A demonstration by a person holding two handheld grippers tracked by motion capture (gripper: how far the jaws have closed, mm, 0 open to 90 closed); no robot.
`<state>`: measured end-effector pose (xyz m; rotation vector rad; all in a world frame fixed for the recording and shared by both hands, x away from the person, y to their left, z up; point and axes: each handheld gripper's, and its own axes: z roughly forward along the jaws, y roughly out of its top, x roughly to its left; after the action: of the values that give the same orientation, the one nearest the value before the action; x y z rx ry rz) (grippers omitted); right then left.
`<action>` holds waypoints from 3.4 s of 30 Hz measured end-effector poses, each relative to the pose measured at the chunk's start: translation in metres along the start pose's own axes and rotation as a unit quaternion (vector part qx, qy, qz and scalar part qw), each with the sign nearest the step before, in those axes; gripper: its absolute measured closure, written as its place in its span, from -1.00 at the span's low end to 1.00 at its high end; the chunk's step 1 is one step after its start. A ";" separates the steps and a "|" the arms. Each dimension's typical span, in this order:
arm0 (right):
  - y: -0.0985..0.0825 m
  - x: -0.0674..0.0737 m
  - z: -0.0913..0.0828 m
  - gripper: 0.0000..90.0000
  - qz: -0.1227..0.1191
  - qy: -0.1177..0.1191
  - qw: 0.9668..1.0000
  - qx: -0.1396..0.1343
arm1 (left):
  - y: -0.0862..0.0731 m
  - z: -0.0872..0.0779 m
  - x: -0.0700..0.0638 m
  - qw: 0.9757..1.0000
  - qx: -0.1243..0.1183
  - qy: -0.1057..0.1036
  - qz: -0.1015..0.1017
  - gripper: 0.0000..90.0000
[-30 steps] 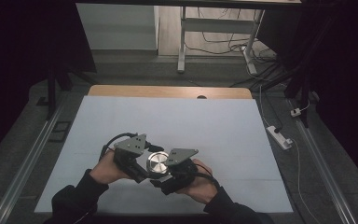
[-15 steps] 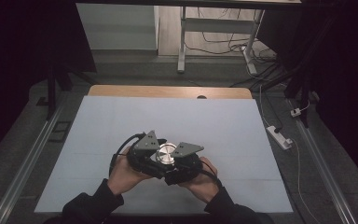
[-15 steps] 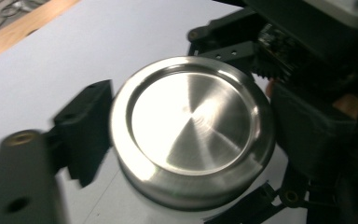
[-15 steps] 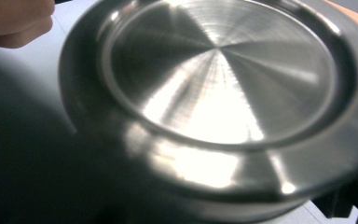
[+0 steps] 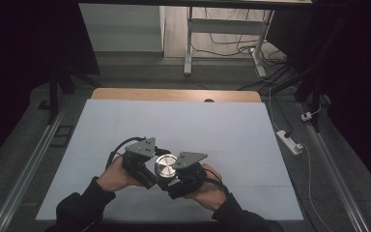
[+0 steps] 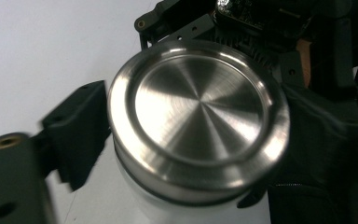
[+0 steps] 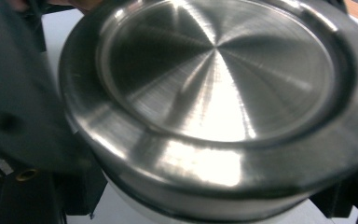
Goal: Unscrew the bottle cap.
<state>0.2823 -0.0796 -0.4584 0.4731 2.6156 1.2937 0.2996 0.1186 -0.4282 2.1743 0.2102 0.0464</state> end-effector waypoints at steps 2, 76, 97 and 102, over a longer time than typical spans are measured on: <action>0.000 0.000 0.000 -0.66 0.004 -0.003 1.000 0.000 | 0.001 0.000 -0.001 1.000 0.004 0.010 0.004 -0.59; -0.002 -0.011 -0.004 -0.66 0.053 -0.077 0.996 0.005 | 0.016 0.009 -0.012 0.987 -0.050 0.115 -0.098 -0.56; -0.008 -0.027 -0.010 -0.66 0.065 -0.090 0.994 -0.003 | 0.009 -0.011 -0.014 0.987 -0.047 0.126 -0.087 -0.57; -0.010 -0.036 -0.011 -0.66 0.068 -0.094 0.993 -0.002 | 0.005 -0.016 -0.018 0.988 -0.052 0.123 -0.083 -0.57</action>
<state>0.3107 -0.1066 -0.4582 0.7452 2.4621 1.2256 0.2806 0.1258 -0.4138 2.0360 0.5182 0.2257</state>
